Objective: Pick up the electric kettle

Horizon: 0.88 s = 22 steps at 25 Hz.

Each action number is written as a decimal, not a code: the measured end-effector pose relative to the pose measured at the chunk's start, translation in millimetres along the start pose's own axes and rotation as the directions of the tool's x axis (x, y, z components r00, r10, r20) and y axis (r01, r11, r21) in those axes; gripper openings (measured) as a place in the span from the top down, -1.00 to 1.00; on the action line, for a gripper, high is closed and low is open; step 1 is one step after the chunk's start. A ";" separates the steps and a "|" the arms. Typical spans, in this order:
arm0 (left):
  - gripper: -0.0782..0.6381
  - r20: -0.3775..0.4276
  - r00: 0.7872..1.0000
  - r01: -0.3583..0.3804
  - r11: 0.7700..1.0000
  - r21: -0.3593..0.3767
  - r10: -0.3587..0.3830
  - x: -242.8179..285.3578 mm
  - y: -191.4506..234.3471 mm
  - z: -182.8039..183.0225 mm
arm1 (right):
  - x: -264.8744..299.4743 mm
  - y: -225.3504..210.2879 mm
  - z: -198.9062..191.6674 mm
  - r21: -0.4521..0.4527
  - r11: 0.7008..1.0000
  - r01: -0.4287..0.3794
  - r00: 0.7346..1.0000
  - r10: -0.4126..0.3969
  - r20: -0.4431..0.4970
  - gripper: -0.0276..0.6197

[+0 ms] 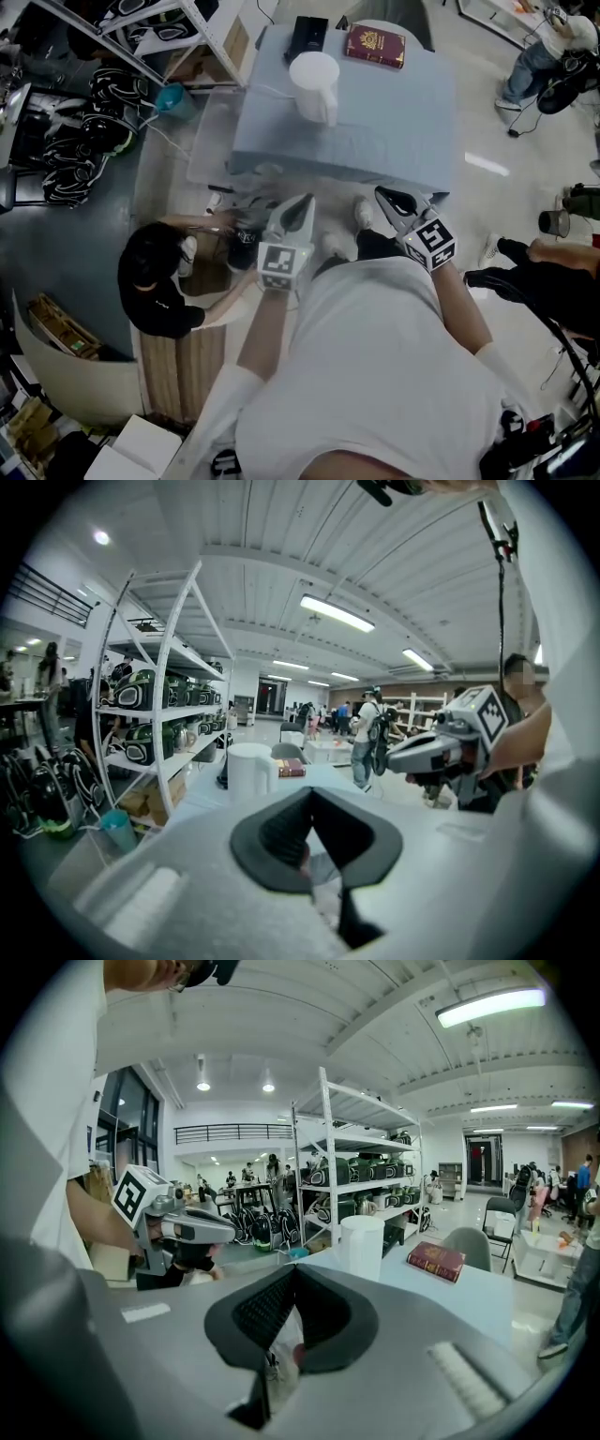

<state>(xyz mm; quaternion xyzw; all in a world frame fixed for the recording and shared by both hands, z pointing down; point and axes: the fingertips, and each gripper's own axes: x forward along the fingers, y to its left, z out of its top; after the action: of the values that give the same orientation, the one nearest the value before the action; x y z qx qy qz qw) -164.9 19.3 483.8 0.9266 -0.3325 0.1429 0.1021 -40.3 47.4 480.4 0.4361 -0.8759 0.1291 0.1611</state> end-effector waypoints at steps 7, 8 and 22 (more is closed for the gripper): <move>0.77 0.002 0.999 -0.048 0.998 -0.028 0.048 15.0 11.2 5.7 | 12.1 -19.7 9.3 0.009 0.999 -0.036 0.999 0.036 0.018 0.90; 0.77 0.001 0.998 -0.056 0.998 -0.030 0.056 18.3 12.9 7.1 | 15.5 -23.7 10.6 0.009 0.999 -0.045 0.999 0.045 0.019 0.90; 0.77 0.007 0.991 -0.134 0.987 -0.086 0.136 71.8 39.4 28.9 | 62.6 -87.7 24.4 -0.043 0.986 -0.160 0.987 0.160 -0.013 0.90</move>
<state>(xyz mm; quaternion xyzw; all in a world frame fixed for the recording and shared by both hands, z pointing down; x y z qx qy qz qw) -131.7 -60.9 484.3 0.8977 -0.4009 0.1292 0.1294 -9.3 -58.1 490.3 0.3601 -0.9099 0.1244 0.1641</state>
